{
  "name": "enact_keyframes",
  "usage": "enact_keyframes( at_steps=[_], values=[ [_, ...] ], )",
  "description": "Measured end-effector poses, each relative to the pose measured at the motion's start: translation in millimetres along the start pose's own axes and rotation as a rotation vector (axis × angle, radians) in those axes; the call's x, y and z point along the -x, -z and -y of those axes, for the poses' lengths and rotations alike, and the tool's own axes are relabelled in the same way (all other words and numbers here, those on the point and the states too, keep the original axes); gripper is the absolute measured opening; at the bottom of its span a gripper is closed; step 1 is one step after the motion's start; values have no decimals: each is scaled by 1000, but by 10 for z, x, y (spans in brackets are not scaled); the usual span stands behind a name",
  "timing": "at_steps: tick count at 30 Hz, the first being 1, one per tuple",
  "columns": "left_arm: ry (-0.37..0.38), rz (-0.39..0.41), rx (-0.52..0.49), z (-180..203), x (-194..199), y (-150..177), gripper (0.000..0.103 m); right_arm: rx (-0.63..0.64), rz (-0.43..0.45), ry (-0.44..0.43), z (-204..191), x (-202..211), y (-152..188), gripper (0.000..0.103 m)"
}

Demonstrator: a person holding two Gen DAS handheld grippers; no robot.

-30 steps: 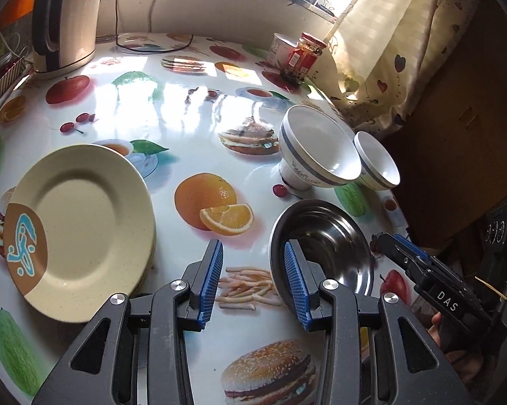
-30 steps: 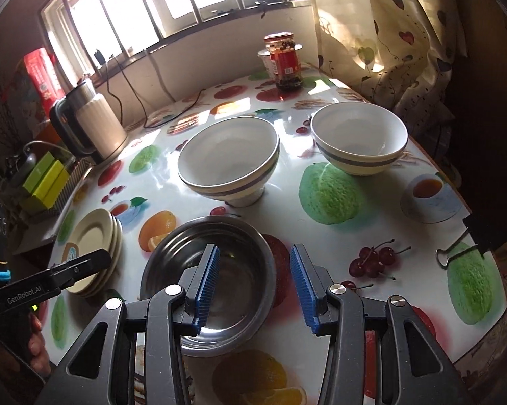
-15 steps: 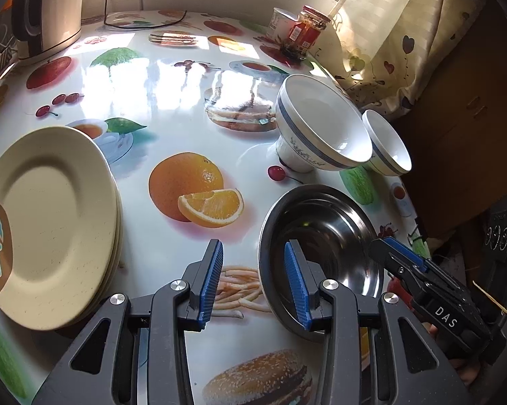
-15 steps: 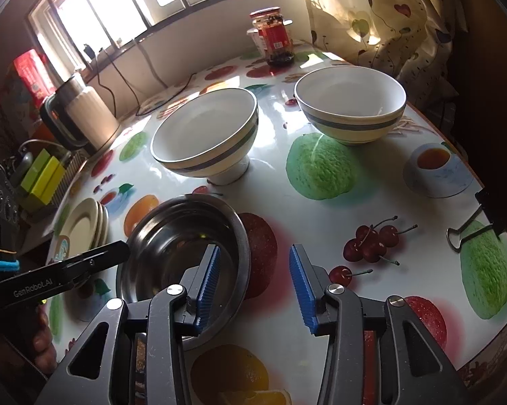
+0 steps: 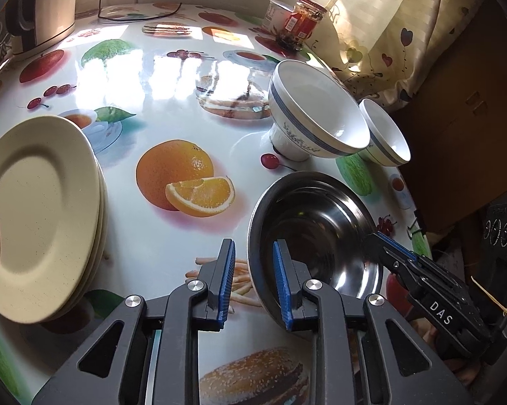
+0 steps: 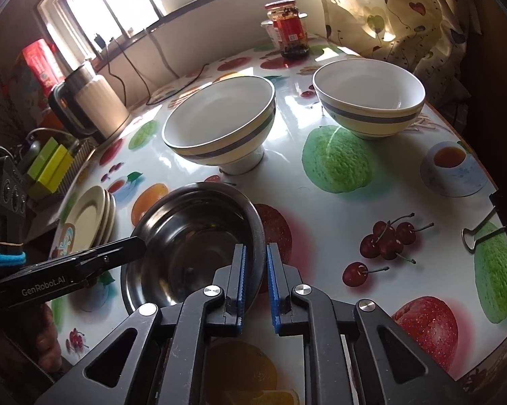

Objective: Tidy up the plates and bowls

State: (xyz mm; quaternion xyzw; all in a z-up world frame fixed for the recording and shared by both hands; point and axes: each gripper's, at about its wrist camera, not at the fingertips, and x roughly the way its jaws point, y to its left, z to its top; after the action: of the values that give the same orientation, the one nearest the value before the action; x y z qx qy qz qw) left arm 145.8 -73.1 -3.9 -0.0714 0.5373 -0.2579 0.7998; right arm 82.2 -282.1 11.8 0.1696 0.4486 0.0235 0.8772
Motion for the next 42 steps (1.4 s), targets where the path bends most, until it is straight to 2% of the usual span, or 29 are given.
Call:
enact_keyframes(
  at_steps=[5,24,42],
  values=[
    [4,-4,-19,95,-21,16,21,-12,3,-20,38,34,10,11],
    [52,-61,-96,604,-229,58,21,-73,37,28,521,294,-22,11],
    [84,-77,-83,617,-240,91,21,-96,13,28,633,292,25,12]
  ],
)
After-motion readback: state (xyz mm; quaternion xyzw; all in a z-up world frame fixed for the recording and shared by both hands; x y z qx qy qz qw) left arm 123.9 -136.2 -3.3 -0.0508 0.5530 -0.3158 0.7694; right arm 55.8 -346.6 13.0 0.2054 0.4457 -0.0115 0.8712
